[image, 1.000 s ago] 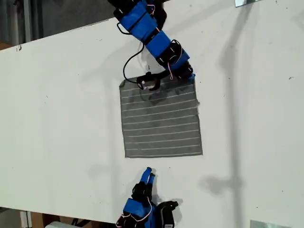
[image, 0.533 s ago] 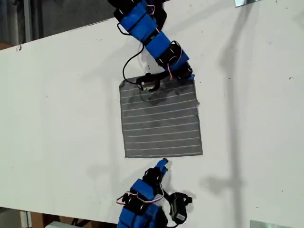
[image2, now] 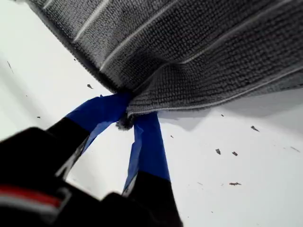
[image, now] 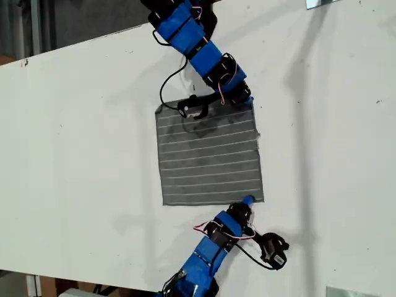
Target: Grasp corners of a square towel and fold twice.
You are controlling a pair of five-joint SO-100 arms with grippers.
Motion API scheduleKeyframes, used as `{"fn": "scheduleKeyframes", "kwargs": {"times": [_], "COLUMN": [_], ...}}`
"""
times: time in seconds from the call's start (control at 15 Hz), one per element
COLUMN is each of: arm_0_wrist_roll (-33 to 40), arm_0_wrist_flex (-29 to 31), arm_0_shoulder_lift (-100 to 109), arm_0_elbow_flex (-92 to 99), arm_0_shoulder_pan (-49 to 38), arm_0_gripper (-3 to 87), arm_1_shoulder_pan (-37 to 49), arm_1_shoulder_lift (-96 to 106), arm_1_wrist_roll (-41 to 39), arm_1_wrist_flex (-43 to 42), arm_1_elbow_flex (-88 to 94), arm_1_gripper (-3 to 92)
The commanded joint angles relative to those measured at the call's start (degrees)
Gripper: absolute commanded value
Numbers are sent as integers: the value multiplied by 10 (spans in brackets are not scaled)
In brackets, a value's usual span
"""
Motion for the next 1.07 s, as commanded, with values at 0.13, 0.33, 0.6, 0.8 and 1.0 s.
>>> {"fn": "scheduleKeyframes", "kwargs": {"times": [0.13,0.33,0.6,0.8,1.0], "arm_0_wrist_roll": [61,90,99,37,12], "arm_0_wrist_flex": [-19,8,29,47,174], "arm_0_shoulder_lift": [-114,-187,-218,-215,-236], "arm_0_elbow_flex": [-150,-254,-289,-264,-358], "arm_0_shoulder_pan": [-6,-8,-25,-38,-38], "arm_0_gripper": [213,219,126,-1,2], "arm_1_shoulder_pan": [-4,-4,-8,-11,-9], "arm_1_shoulder_lift": [4,4,5,5,5], "arm_1_wrist_roll": [4,4,4,4,1], "arm_1_wrist_flex": [4,4,3,6,7], "arm_1_elbow_flex": [-12,-12,-14,-18,-20], "arm_1_gripper": [-1,-1,-1,-1,-1]}}
